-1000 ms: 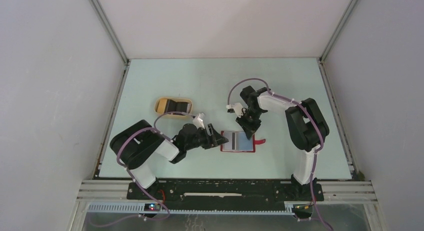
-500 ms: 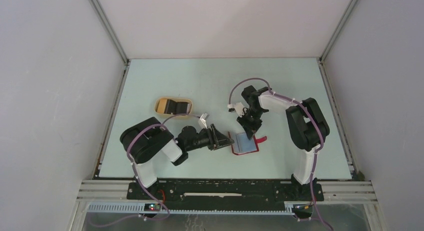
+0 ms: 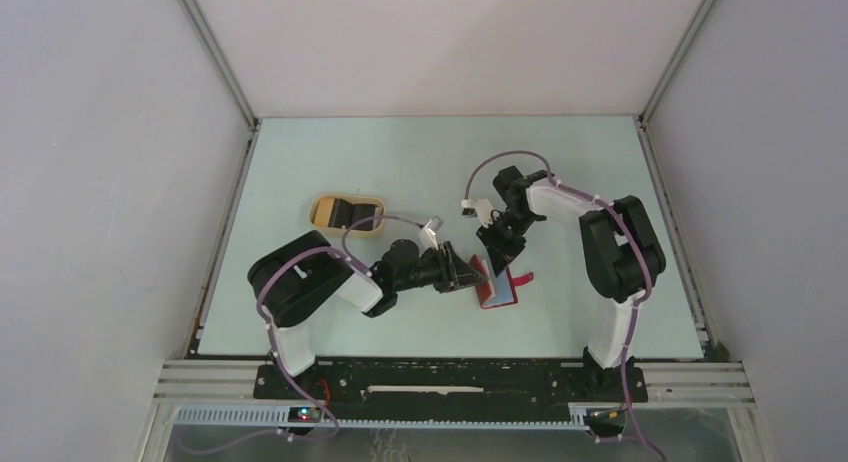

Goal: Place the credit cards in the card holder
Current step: Close the card holder at the center of the board.

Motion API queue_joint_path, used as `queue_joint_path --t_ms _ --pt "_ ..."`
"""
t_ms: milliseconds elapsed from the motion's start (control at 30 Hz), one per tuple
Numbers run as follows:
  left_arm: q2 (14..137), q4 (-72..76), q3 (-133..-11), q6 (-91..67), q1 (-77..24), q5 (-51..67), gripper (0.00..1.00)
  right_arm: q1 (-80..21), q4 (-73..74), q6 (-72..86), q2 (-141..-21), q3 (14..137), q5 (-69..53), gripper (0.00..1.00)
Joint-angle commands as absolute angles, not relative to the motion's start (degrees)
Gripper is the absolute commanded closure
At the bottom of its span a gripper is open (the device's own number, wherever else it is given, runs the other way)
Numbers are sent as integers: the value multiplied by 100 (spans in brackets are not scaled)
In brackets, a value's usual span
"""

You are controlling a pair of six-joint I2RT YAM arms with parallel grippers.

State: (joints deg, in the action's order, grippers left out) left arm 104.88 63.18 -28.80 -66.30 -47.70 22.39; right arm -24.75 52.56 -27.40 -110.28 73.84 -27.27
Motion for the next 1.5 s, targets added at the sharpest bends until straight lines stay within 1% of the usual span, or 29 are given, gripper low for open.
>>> queue_joint_path --t_ms 0,133,267,333,467,533,667,1233,1300,1333,1467 --pt "10248 5233 -3257 -5943 -4849 1890 55 -2182 5255 -2920 -10267 7396 -3252 73" --pt "10361 4942 -3592 -5757 -4877 1950 55 -1815 5288 -2955 -9800 7395 -3283 71" --pt "10618 4539 -3985 -5539 -4918 1940 55 -1295 5276 -3011 -9429 7235 -3364 66" --pt "10703 4282 -4145 -5383 -4934 1881 55 -1045 5273 -3057 -9334 7093 -3458 63" --pt "10640 3484 -4440 -4897 -5039 1601 57 -765 5287 -3155 -9381 6766 -3529 60" --pt "10569 3031 -4578 -4654 -5109 1417 57 -747 5303 -3173 -9507 6659 -3485 60" --pt "10555 2631 -4724 -4419 -5183 1213 59 -755 5285 -3090 -9823 6637 -3271 60" --pt "10540 2587 -4763 -4320 -5227 1080 60 -880 5553 -3097 -10387 6636 -2986 63" --pt "10525 2584 -4765 -4303 -5224 1080 60 -915 5563 -3100 -10418 6636 -2956 66" --pt "10504 2585 -4767 -4288 -5221 1069 60 -929 5566 -3096 -10430 6636 -2941 69" --pt "10273 2633 -4685 -4101 -5223 934 60 -969 5568 -3102 -10454 6636 -2957 91"
